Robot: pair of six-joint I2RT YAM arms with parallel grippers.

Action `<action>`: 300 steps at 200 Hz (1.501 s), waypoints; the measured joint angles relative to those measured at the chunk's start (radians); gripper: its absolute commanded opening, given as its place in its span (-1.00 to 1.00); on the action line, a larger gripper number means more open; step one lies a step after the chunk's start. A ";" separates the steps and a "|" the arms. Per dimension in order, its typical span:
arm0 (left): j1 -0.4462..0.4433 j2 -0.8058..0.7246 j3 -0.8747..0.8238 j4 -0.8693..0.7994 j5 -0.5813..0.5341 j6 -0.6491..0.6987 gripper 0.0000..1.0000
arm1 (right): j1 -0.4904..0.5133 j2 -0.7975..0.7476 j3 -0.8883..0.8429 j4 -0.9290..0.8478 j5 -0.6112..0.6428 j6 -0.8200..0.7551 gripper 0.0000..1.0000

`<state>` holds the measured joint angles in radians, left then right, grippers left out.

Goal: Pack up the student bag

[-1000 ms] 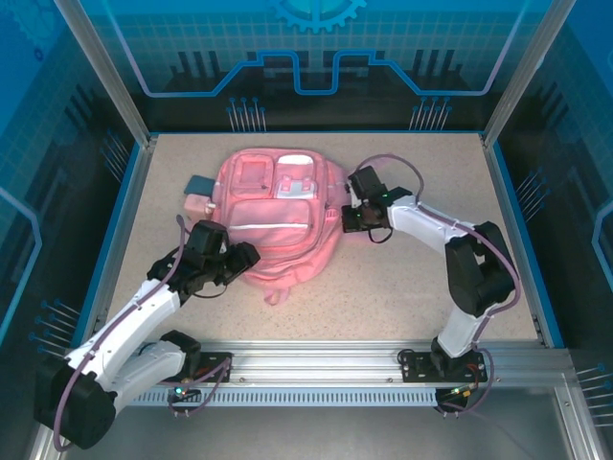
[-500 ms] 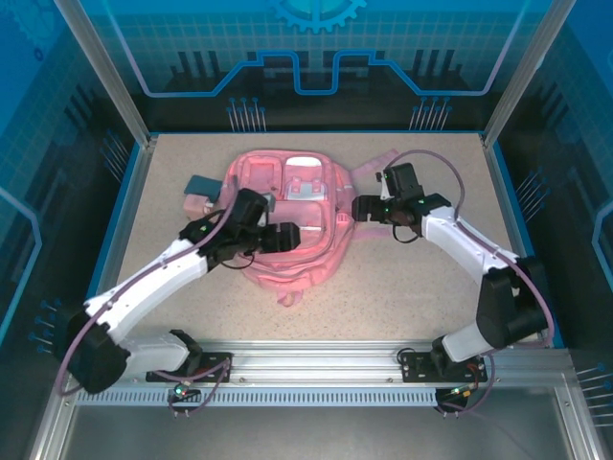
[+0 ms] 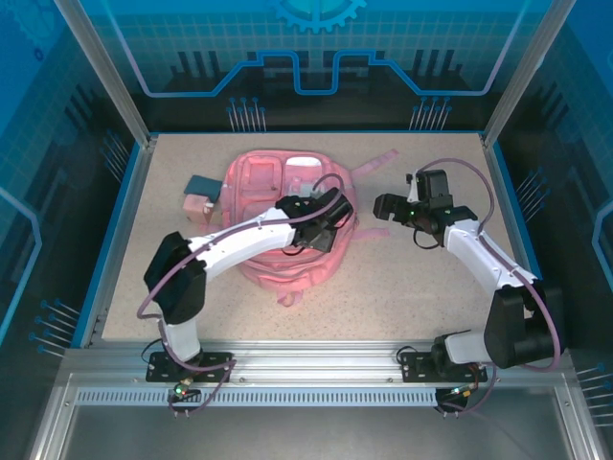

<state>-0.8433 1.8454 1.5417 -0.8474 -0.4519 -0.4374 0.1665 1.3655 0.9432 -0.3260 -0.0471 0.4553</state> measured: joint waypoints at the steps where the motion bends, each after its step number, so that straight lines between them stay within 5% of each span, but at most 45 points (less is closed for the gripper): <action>1: 0.000 0.002 0.002 -0.002 -0.002 0.000 0.36 | 0.000 0.000 0.000 0.000 -0.001 0.000 0.90; 69: -0.013 0.141 0.089 -0.098 -0.082 0.000 0.35 | -0.017 0.012 -0.002 0.013 -0.057 0.023 0.89; 102: -0.024 0.168 0.103 -0.109 -0.111 -0.005 -0.28 | -0.017 0.014 -0.002 0.013 -0.072 0.023 0.86; 147: -0.030 0.094 0.024 -0.035 -0.128 0.040 -0.81 | -0.017 0.027 -0.009 0.040 -0.149 0.023 0.79; 202: -0.010 -0.160 -0.180 0.112 -0.017 0.161 -0.89 | 0.050 0.112 0.031 0.067 -0.311 -0.014 0.64; 300: -0.005 -0.298 -0.278 0.191 0.019 0.202 -0.90 | 0.140 0.396 0.229 0.092 -0.534 -0.098 0.66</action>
<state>-0.8478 1.5471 1.2640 -0.6563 -0.4328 -0.2356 0.3069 1.7615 1.1725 -0.2340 -0.5808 0.3573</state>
